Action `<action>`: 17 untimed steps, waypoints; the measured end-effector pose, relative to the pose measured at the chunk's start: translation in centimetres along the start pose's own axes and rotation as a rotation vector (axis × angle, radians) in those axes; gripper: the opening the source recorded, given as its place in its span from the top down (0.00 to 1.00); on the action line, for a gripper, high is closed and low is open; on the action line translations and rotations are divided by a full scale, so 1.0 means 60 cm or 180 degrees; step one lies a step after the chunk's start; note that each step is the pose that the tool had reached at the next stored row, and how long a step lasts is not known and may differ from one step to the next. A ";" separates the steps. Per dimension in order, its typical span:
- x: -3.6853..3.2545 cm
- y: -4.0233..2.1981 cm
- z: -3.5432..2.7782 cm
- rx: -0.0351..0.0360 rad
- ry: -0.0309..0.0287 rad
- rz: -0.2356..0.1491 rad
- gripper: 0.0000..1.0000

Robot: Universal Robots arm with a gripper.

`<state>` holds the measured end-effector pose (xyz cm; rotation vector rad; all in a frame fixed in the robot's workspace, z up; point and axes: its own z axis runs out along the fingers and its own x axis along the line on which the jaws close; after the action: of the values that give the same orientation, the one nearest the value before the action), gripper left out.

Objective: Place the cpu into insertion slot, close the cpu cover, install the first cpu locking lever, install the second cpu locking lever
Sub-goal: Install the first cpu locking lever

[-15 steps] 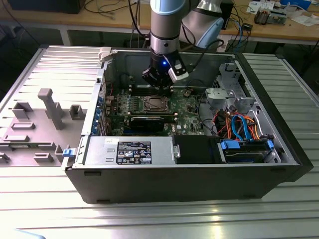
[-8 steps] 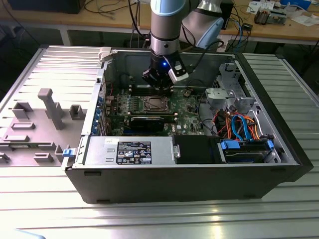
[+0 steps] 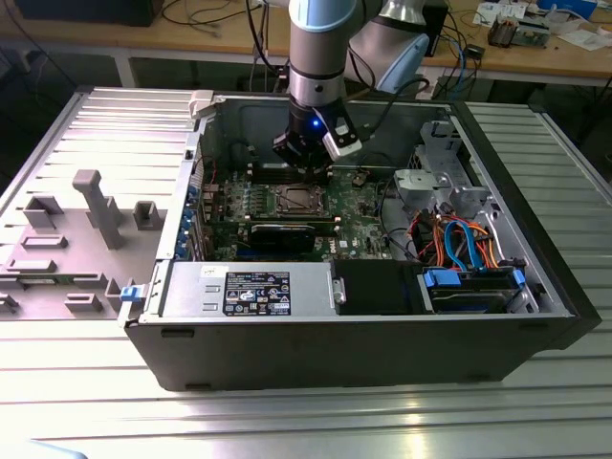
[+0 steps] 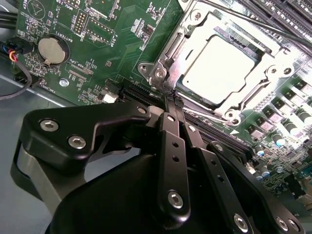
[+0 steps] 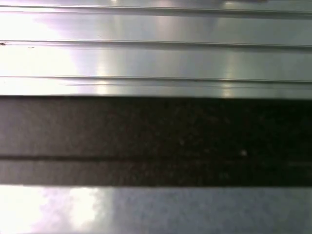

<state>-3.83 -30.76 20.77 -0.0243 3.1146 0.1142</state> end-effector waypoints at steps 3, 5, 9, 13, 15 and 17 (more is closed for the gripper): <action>0.000 0.000 0.002 0.0002 0.0001 0.0000 0.89; 0.000 0.000 0.002 0.0001 0.0001 0.0000 0.89; 0.000 0.000 0.002 0.0001 0.0000 0.0000 0.89; 0.000 0.000 0.002 0.0001 0.0000 0.0000 0.89; 0.000 0.000 0.002 0.0001 0.0000 0.0000 0.89; -0.001 0.000 0.000 0.0001 0.0000 0.0000 0.89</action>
<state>-3.80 -30.76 20.79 -0.0244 3.1146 0.1138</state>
